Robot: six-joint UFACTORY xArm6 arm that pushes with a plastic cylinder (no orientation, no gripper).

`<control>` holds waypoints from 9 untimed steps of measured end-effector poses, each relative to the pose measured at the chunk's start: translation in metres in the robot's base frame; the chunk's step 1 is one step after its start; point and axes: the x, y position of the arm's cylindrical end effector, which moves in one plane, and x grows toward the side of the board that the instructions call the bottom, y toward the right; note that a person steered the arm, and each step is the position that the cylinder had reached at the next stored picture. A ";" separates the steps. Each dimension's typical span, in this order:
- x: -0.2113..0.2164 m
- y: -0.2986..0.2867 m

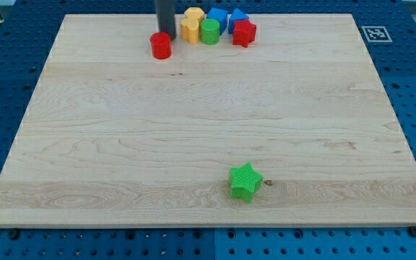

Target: Touch the top of the blue triangle

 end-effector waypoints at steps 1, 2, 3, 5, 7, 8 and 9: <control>0.009 -0.015; 0.047 0.039; 0.082 0.086; 0.076 0.188; 0.015 0.260; -0.036 0.252; -0.066 0.221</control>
